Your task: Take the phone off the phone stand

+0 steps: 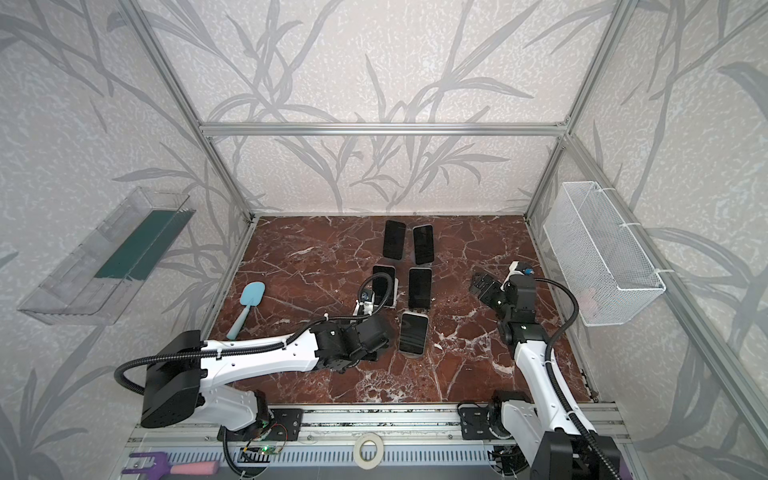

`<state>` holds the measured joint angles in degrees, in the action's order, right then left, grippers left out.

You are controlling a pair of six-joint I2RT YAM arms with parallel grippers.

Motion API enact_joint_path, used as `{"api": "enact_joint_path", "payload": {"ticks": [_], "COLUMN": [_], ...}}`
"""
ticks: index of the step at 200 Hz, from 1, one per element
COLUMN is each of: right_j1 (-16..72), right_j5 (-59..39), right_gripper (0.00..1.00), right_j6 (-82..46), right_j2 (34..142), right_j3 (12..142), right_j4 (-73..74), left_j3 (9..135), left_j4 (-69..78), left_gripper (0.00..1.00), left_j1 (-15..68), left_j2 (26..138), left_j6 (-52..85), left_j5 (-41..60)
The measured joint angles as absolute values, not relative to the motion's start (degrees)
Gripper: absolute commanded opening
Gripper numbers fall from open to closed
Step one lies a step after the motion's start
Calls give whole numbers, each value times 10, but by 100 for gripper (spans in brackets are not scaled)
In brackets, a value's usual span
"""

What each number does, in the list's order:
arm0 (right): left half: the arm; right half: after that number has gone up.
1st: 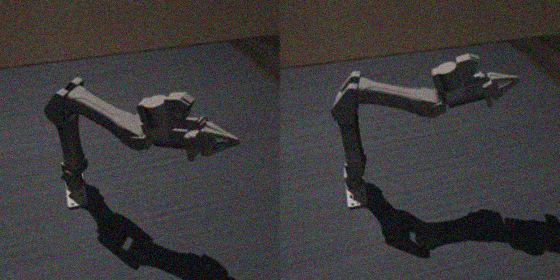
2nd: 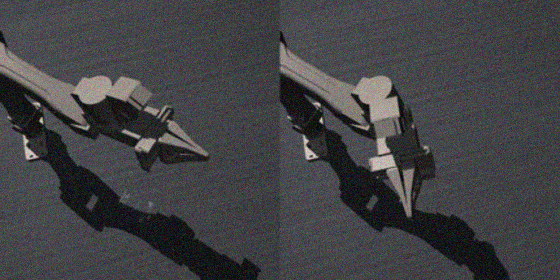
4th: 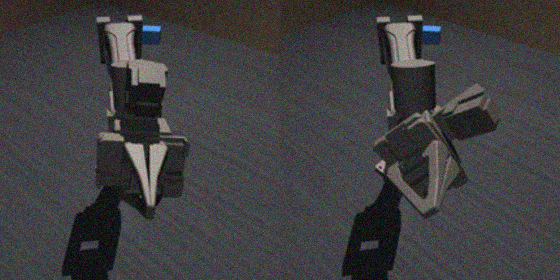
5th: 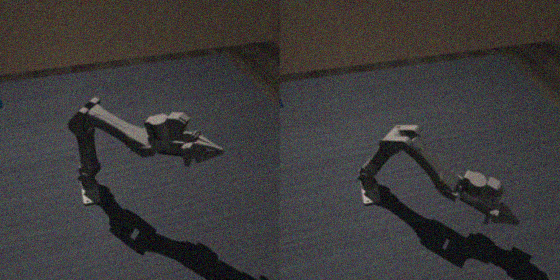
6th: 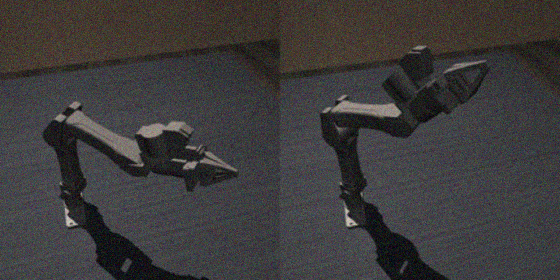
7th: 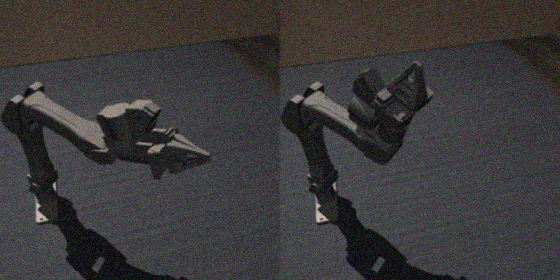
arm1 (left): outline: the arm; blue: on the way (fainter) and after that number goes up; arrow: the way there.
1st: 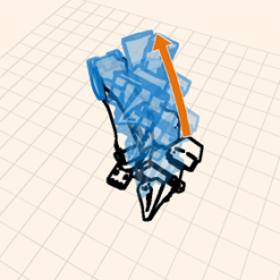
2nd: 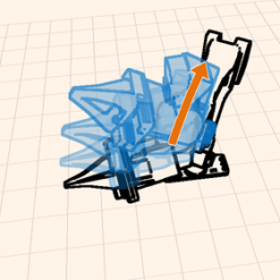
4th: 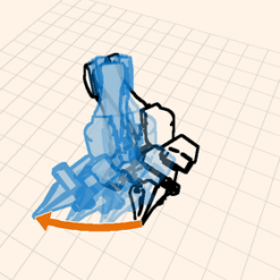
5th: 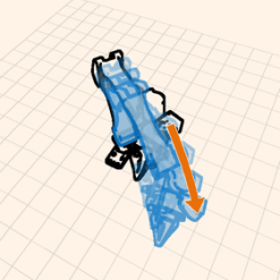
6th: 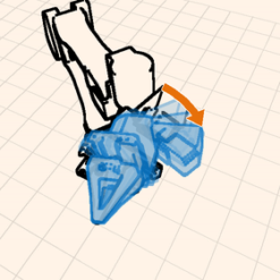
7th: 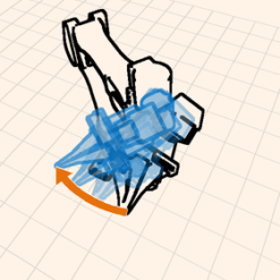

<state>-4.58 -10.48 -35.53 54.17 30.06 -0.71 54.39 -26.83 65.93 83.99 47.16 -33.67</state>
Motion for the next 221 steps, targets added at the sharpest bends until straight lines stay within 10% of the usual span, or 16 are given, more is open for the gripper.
{"api": "enact_joint_path", "payload": {"ticks": [221], "right_j1": [-45], "right_j5": [-111], "right_gripper": [100], "right_j6": [-355], "right_j2": [517], "right_j3": [294], "right_j4": [-3], "left_j3": [620], "left_j4": [-323], "left_gripper": [56], "left_j1": [542], "left_j2": [699], "left_j6": [307], "left_j5": [-332]}}
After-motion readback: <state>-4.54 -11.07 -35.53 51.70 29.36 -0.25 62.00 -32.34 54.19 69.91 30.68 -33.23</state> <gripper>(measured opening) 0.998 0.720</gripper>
